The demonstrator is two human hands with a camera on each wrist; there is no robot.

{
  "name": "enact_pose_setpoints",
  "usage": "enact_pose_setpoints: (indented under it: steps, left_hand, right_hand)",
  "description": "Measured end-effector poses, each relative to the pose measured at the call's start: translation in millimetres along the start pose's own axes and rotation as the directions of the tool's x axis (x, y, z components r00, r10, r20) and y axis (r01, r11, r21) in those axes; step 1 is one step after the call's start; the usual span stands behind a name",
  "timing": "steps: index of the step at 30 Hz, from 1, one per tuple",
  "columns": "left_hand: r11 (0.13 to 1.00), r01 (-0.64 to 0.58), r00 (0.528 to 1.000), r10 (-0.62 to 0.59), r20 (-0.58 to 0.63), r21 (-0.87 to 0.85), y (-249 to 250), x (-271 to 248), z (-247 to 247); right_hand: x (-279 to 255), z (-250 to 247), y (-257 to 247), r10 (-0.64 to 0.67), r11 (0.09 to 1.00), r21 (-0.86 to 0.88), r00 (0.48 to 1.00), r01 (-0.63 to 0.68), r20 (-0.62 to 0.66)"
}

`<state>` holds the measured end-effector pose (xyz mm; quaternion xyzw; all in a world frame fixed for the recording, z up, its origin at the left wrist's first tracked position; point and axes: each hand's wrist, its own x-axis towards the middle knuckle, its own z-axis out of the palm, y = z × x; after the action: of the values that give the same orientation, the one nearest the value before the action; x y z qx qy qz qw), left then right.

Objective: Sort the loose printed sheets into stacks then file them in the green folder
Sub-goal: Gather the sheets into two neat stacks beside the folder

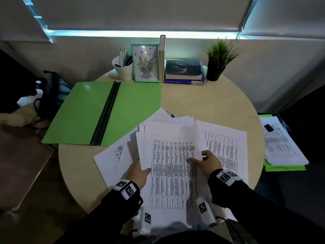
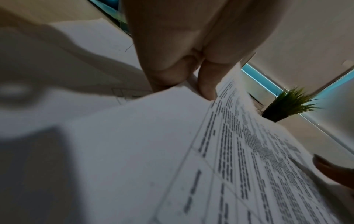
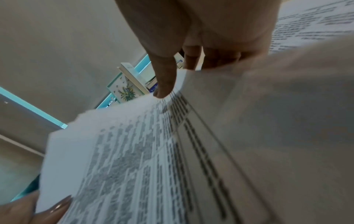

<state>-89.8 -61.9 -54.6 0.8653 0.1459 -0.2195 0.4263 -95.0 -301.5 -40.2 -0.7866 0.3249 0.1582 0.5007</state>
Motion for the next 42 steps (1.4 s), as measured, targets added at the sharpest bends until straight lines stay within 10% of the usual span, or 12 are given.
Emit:
enact_pose_setpoints:
  steps: [11,18,26,33,42]
  left_hand:
    - [0.934,0.017,0.998,0.007,0.066,-0.357,27.0,-11.7,-4.1]
    - [0.97,0.042,0.976,0.011,0.217,-0.238,37.3,-4.1,5.7]
    - [0.948,0.223,0.948,-0.158,-0.275,0.227,-6.9,21.2,-16.8]
    - [0.99,0.137,0.985,-0.131,-0.108,0.045,1.5,13.8,0.8]
    - [0.881,-0.054,0.885,0.26,-0.385,0.47,18.4,-15.4,26.3]
  right_hand:
    - [4.6,-17.3,16.2,-0.031,0.999,0.032,0.983,0.025,0.183]
    - [9.1,-39.1,32.2,0.039,0.959,0.275,0.992,-0.072,0.123]
    - [22.3,-99.9,56.7,0.085,0.993,0.09,0.988,-0.073,-0.127]
    - [27.8,-103.9,70.0,0.136,0.988,-0.049,0.973,-0.147,-0.187]
    - [43.9,-101.6,81.5,0.171,0.985,0.014,0.969,-0.172,-0.178]
